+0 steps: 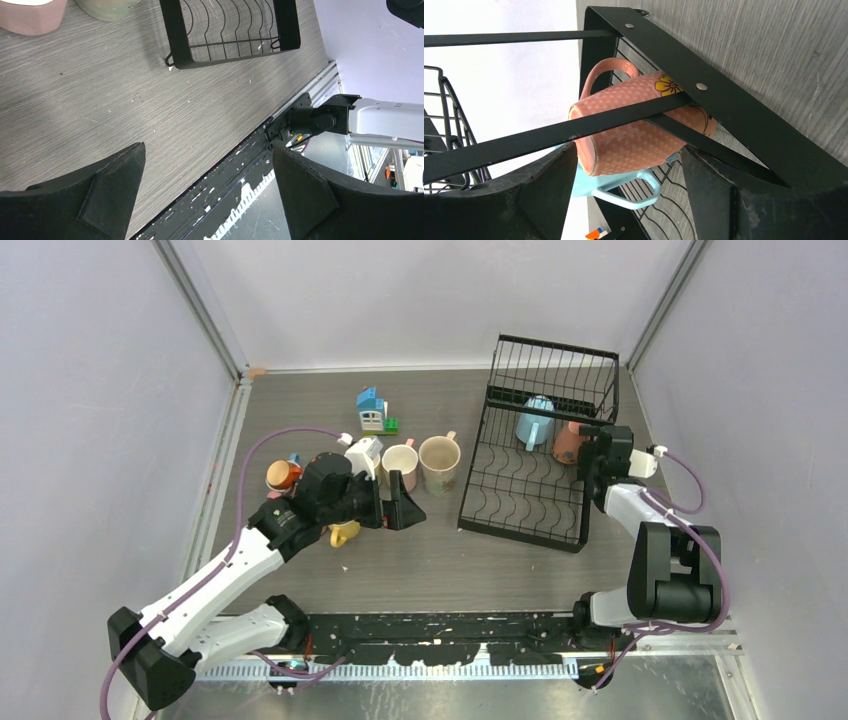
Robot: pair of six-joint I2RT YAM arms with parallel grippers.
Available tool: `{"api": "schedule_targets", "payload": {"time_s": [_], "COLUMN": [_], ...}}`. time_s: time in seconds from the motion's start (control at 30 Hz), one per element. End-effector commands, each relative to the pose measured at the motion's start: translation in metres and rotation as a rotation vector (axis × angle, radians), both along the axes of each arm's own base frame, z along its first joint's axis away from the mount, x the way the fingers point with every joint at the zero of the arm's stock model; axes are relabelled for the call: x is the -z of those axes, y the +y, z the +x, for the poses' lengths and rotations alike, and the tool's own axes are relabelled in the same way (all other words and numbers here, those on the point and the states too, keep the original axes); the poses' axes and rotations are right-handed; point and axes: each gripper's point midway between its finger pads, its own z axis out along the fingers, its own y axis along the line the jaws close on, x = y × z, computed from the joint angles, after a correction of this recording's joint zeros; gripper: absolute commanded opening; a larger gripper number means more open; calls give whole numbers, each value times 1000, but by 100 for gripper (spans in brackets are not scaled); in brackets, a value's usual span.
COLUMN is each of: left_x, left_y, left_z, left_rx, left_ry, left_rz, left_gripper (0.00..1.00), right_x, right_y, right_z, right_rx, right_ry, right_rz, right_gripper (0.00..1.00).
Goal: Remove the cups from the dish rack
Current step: Move the cup to the dish rack.
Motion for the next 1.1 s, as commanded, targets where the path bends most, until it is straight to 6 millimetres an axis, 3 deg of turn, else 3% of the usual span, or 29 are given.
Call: {"api": "schedule_targets", "payload": {"time_s": [0.0,0.47,1.07], "left_x": [-10,-9,-9], "left_y": [-5,-4,-4], "left_z": [2,2,2], "left_rx": [24,19,11], "left_ry": [-51,-50,-49], "left_rz": [-33,-31,-36], "left_gripper": [100,100,100], "right_x": [-10,-7,0], "right_y": [-6,1,26], "right_z": [5,-5,-21], "right_rx": [27,-26,-116], "right_ry": [-8,91,140], "right_rz": [-3,-16,21], "right_gripper": [80,70,63]}}
